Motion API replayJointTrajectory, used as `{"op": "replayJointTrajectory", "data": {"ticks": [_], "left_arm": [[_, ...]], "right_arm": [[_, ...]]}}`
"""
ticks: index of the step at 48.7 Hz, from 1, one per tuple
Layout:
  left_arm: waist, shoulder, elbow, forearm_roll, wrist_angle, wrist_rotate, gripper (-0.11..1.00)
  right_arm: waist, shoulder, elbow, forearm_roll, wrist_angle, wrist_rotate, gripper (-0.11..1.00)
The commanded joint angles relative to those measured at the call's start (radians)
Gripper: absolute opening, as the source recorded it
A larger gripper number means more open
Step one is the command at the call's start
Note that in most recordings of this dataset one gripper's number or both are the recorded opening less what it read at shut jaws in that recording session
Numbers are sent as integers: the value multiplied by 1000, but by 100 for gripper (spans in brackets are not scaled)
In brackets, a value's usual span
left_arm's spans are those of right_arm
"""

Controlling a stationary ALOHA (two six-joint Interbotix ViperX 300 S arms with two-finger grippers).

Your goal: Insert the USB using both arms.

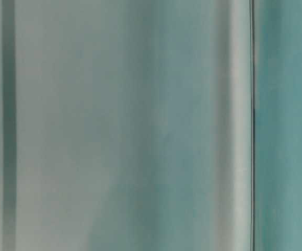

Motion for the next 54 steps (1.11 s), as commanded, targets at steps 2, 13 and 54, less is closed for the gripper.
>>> {"op": "replayJointTrajectory", "data": {"ticks": [2, 13, 54], "left_arm": [[-12, 34, 0, -6, -20, 21, 6], [-18, 74, -14, -5, -18, 21, 6], [-9, 195, -127, -23, 350, -17, 6]], "right_arm": [[8, 11, -9, -12, -6, 0, 0], [8, 11, -2, -12, -6, 0, 1], [9, 118, -137, -12, 402, 49, 1]]}}
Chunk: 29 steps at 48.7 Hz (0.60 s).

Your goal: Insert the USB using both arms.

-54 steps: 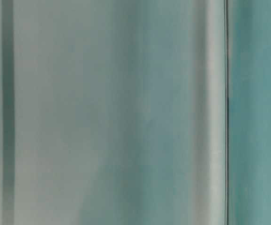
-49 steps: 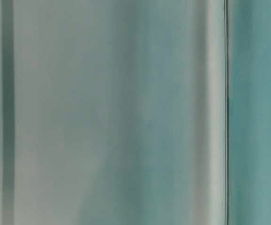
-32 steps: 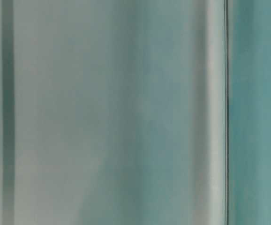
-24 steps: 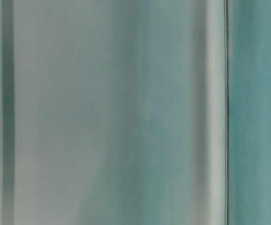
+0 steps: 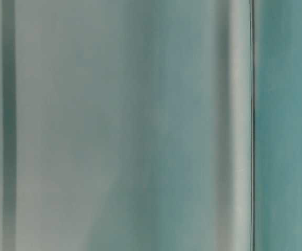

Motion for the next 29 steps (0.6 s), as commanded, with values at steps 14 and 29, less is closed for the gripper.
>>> {"op": "replayJointTrajectory", "data": {"ticks": [14, 29], "left_arm": [[14, 5, -11, -2, 98, -15, 43], [20, 80, 14, 0, 127, -8, 67]], "right_arm": [[3, 253, -81, -2, 69, 55, 1], [5, 407, -78, -2, 72, 110, 18]]}}
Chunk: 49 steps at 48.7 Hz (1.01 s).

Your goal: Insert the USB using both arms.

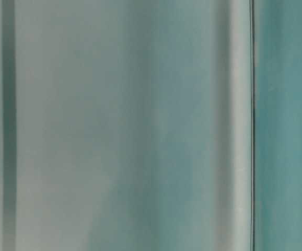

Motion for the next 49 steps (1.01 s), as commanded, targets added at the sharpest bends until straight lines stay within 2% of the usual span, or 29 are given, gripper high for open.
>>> {"op": "replayJointTrajectory", "data": {"ticks": [1, 9, 14, 32, 49], "left_arm": [[3, 49, -9, 0, -9, -3, 67], [5, 137, 6, 0, -40, 3, 77], [5, 186, 15, 0, -87, 3, 84], [5, 341, -11, 0, -114, 5, 95], [-5, 402, -38, 5, -114, 31, 95]], "right_arm": [[3, 21, -26, -2, -2, 2, 21], [3, 81, -32, -2, 26, 5, 51], [3, 127, -38, -2, 43, 5, 62], [3, 278, -87, -2, 91, 6, 63], [3, 388, -146, -2, 178, 8, 62]]}}
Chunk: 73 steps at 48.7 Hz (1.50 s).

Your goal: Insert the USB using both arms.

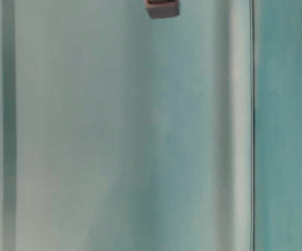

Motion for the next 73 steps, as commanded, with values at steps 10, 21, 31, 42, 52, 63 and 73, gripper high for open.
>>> {"op": "replayJointTrajectory", "data": {"ticks": [10, 21, 31, 42, 52, 63, 73], "left_arm": [[-11, 11, -29, 3, -2, 26, 95], [-21, 29, -38, 3, 28, 40, 95], [-23, 48, -51, 3, 34, 48, 95], [-25, 54, -51, 3, 34, 48, 95], [-23, 54, -51, 3, 34, 46, 95], [-23, 54, -51, 3, 35, 44, 95], [-23, 54, -51, 3, 54, 44, 93]], "right_arm": [[0, 48, -52, -2, 35, 43, 62], [2, 63, -46, -2, 37, 69, 61], [2, 64, -41, -2, 52, 80, 53], [21, 64, -23, -2, 54, 80, 51], [64, 92, -23, -2, 55, 86, 46], [64, 132, -63, -5, 55, 91, 39], [66, 138, -67, -5, 77, 92, 34]]}}
